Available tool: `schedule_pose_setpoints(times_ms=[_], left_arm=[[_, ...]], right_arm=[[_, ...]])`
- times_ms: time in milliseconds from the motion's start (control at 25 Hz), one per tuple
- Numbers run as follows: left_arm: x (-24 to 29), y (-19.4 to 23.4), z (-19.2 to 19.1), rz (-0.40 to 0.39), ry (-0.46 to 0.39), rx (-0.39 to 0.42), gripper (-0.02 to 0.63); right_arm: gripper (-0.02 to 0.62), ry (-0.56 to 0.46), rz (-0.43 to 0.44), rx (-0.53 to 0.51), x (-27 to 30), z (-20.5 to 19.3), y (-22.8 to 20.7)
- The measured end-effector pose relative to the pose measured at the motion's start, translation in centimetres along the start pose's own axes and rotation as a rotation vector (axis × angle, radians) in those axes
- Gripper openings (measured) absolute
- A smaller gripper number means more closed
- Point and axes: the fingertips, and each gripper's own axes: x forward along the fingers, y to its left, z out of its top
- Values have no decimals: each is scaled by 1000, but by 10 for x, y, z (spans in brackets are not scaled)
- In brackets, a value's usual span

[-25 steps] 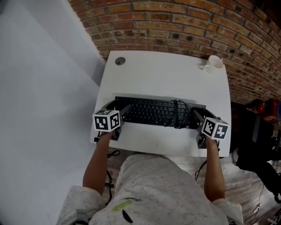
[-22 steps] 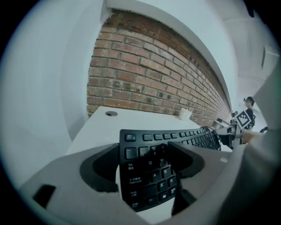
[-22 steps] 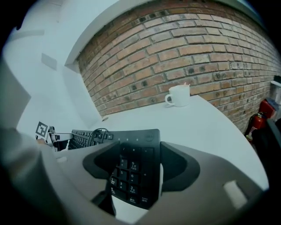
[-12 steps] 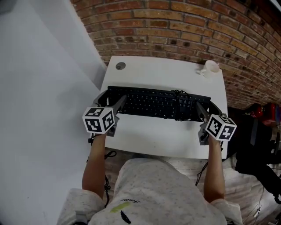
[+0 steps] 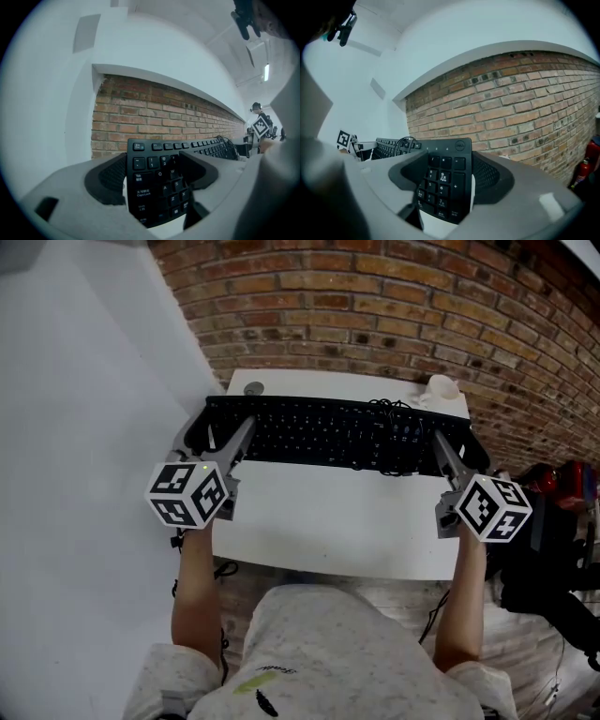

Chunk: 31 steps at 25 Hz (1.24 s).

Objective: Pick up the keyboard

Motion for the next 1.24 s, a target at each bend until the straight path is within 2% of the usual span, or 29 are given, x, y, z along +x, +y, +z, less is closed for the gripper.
schedule_pose_setpoints(times_ms=[200, 440, 1240], left_arm=[[-16, -4, 40, 7, -104, 44, 341], [-36, -7, 52, 17, -205, 53, 341], [-29, -4, 46, 9, -217, 35, 341]], right_arm=[[298, -92, 17, -30, -11, 34, 14], [298, -180, 35, -92, -25, 51, 28], [298, -192, 23, -110, -22, 50, 25]])
